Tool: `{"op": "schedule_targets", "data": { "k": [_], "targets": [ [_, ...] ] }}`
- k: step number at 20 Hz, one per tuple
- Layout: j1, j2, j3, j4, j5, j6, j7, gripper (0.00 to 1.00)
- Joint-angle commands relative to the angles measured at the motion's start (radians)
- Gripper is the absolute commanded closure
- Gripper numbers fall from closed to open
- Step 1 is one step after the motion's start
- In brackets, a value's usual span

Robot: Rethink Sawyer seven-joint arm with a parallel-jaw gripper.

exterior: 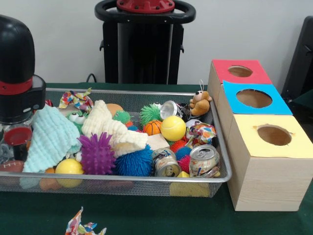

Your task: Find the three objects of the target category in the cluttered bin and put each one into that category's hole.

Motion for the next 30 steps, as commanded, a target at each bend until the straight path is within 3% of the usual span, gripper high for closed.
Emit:
{"op": "schedule_targets", "data": {
  "k": [1,9,10,13,26,30],
  "targets": [
    [-0.005,0.040,0.021,0.011,-0.062,0.024,-0.013,1.00],
    [0.016,0.037,-0.006,0.016,-0.071,-0.012,0.017,1.00],
    [0.021,0.037,-0.014,0.018,-0.073,-0.025,0.027,0.00],
    [0.024,0.038,-0.024,0.015,-0.085,-0.063,0.032,0.00],
    [0.024,0.039,-0.017,-0.019,-0.095,-0.055,0.013,0.00],
    [0.043,0.040,-0.057,-0.092,-0.183,-0.120,-0.044,0.00]
  ]
}}
